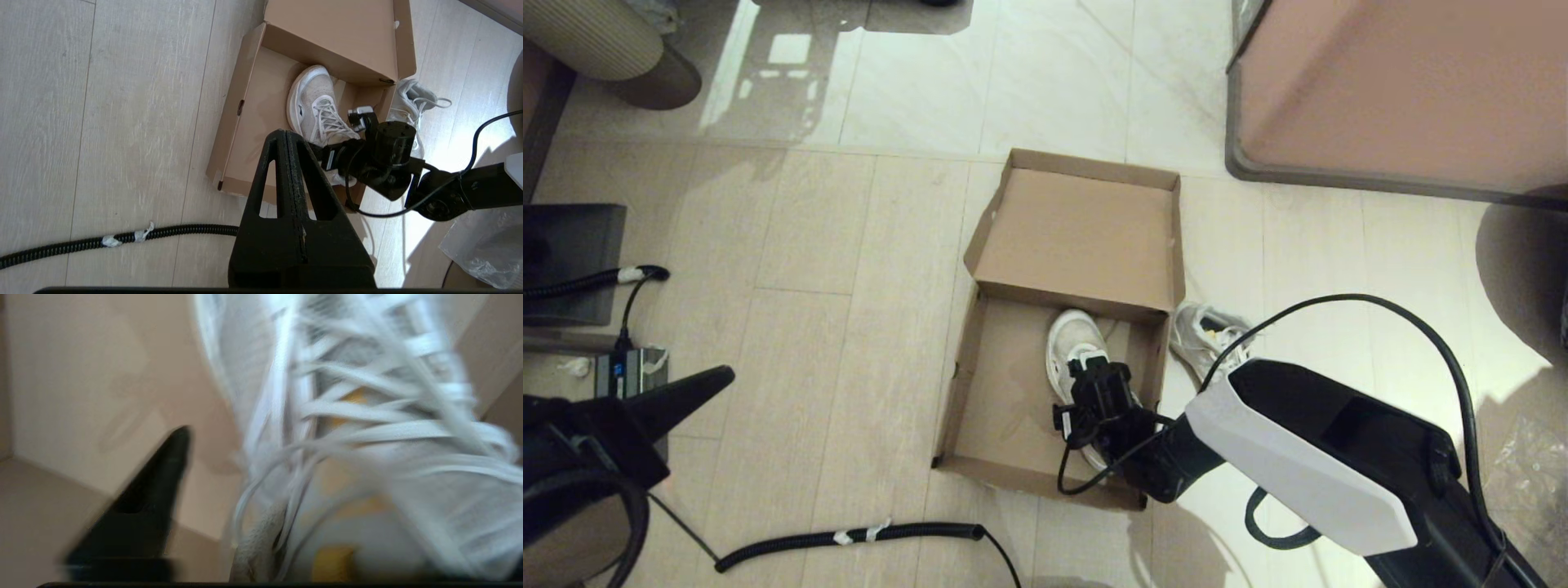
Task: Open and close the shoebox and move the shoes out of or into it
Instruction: Put the shoes out of the shoe box
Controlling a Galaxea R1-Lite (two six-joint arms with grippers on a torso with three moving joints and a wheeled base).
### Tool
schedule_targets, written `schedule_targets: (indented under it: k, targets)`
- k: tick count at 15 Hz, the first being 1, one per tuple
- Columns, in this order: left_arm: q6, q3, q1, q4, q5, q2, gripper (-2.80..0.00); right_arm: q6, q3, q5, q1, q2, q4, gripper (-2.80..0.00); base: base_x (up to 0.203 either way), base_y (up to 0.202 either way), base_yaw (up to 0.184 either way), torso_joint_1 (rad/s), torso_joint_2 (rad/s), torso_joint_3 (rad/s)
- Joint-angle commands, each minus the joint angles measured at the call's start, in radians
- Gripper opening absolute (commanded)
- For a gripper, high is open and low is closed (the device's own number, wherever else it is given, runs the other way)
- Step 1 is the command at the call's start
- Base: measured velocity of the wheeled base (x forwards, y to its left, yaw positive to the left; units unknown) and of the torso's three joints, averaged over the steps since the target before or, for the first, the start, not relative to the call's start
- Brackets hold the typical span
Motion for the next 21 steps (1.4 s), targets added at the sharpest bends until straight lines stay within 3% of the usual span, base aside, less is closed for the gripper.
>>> schedule_targets:
  k: [1, 10, 15, 21]
  targets:
    - [0.000, 0.005, 0.001, -0.004, -0.001, -0.004, -2.80, 0.000, -0.011, -0.003, -0.004, 0.017, -0.004, -2.80, 0.000, 0.000, 0.000, 0.000, 0.00, 0.000]
    - [-0.001, 0.038, 0.000, -0.006, 0.001, -0.039, -2.80, 0.014, 0.078, 0.011, 0.017, -0.145, 0.063, -2.80, 0.000, 0.000, 0.000, 0.000, 0.00, 0.000]
    - [-0.002, 0.074, 0.000, -0.006, 0.001, -0.075, -2.80, 0.109, 0.205, 0.083, 0.092, -0.393, 0.192, -2.80, 0.000, 0.000, 0.000, 0.000, 0.00, 0.000]
    - [-0.004, 0.074, 0.001, -0.003, 0.024, -0.122, -2.80, 0.296, 0.319, 0.133, 0.268, -0.718, 0.467, -2.80, 0.000, 0.000, 0.000, 0.000, 0.00, 0.000]
